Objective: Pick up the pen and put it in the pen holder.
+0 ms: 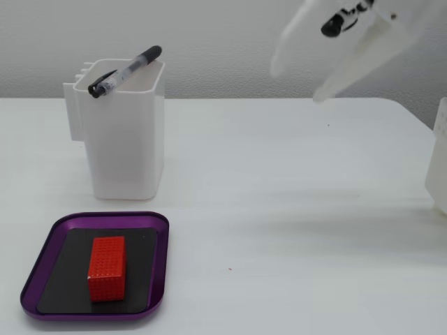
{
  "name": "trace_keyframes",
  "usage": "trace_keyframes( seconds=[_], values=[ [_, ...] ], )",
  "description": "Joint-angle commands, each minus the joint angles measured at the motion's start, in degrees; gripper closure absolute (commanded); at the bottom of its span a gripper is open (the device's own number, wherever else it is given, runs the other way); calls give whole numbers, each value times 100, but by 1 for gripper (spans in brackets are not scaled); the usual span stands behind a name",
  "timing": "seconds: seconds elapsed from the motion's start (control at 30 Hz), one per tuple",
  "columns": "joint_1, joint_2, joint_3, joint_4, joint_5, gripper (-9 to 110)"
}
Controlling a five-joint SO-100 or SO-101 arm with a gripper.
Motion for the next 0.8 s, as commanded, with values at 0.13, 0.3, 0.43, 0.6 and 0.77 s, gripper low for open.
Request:
trace_keyframes(
  seconds=[0.13,0.3,0.43,0.6,0.77],
  values=[
    [-70,2575,3217,-1072,53,86],
    [-70,3876,4201,-853,53,86],
    [-70,4096,4456,-510,360,86],
    [-53,3937,4500,-483,694,87],
    [-62,3937,4570,-483,686,102]
  ],
)
